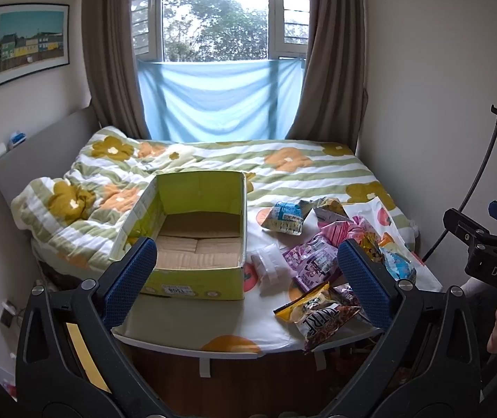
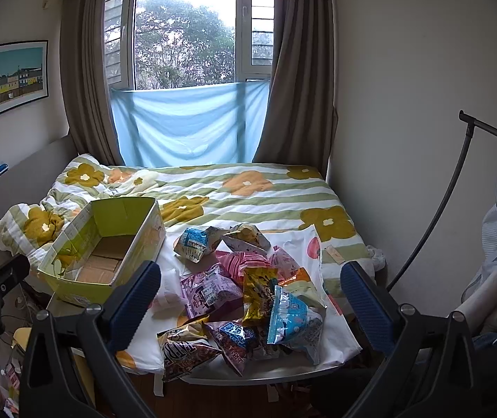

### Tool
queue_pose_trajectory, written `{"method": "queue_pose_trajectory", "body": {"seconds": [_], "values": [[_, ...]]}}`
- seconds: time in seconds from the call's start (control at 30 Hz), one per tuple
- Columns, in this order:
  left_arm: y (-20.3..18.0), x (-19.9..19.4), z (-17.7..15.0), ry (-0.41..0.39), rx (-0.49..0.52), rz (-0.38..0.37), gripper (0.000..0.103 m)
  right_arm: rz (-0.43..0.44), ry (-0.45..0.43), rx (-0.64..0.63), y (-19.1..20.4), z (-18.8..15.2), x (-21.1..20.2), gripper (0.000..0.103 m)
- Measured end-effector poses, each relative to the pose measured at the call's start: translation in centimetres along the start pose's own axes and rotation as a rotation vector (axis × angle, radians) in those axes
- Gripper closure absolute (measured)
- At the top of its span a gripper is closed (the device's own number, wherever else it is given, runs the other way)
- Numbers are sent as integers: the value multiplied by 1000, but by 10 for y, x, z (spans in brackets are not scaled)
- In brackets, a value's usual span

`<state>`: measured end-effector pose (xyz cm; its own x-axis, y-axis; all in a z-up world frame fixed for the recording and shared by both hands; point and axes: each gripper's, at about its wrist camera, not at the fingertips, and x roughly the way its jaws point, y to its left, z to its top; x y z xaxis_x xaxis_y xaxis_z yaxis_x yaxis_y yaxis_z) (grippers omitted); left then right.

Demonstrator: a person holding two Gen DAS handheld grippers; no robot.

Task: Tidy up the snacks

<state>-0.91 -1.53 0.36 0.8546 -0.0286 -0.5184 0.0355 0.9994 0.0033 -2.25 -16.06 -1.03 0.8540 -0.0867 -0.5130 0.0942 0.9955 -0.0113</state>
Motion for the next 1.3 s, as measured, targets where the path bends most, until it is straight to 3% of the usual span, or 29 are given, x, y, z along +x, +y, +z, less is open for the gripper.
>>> {"method": "queue_pose_trajectory", "body": {"seconds": [1.3], "values": [[-4, 0, -4, 5, -3, 7, 0, 11, 7, 0, -1, 0, 1, 0]]}}
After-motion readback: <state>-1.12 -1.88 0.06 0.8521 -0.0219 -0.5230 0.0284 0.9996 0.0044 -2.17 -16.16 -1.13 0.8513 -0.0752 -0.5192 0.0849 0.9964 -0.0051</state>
